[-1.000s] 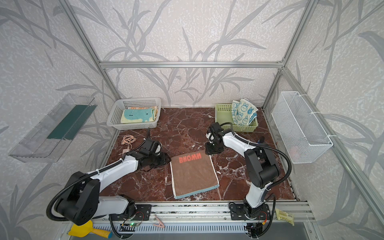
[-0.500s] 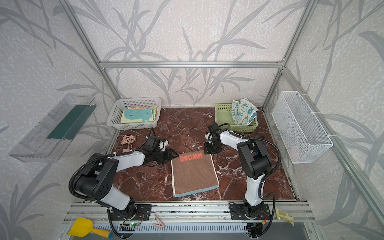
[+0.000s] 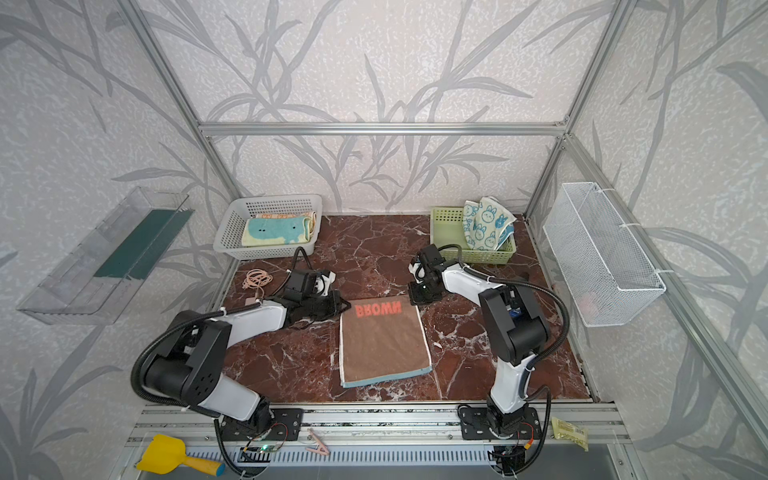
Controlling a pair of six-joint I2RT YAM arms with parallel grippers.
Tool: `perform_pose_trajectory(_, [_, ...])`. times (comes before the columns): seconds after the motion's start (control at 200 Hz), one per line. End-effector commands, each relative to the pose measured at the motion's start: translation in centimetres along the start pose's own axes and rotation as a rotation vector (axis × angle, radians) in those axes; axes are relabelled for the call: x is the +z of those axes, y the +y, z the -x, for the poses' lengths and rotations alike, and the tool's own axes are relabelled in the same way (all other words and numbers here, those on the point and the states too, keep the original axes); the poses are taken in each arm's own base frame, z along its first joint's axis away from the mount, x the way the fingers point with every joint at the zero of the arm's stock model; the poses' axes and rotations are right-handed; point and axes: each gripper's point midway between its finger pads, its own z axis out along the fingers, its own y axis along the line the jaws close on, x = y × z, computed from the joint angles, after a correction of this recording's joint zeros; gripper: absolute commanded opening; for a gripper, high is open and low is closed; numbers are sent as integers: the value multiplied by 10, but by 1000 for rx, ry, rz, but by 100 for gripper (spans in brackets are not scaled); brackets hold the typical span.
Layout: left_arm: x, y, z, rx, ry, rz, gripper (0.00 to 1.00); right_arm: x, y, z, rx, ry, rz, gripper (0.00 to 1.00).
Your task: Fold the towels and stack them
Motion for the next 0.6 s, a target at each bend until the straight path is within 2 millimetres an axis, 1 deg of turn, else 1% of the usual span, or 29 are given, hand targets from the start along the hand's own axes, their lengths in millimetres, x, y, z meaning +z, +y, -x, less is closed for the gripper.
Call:
perform_pose_trajectory(0.0, [-40, -36, 36, 226, -192, -31, 0, -52, 19, 25, -72, -206, -4, 0])
perform_pose_trajectory(0.055, [-58, -49, 40, 292, -249, -42, 0, -69, 27, 25, -95, -271, 12, 0])
perform_pose_trajectory(0.13, [-79, -64, 42, 365, -330, -60, 0, -84, 35, 20, -104, -328, 24, 0])
perform_pose_trajectory(0.2, [-96, -79, 40, 418, -376, -86, 0, -99, 46, 15, -123, -366, 46, 0])
perform_pose_trajectory(0.36, [-134, -107, 31, 513, -481, -119, 0, -144, 68, 6, -192, -475, 45, 0])
perform_pose_trajectory(0.485, [-155, -123, 17, 570, -508, -136, 0, -179, 79, -4, -223, -564, 51, 0])
perform_pose_trajectory(0.545, [-161, -127, 11, 579, -501, -140, 0, -192, 79, -11, -221, -591, 45, 0])
perform_pose_trajectory(0.595, [-162, -126, 7, 567, -492, -142, 0, -197, 76, -15, -209, -600, 34, 0])
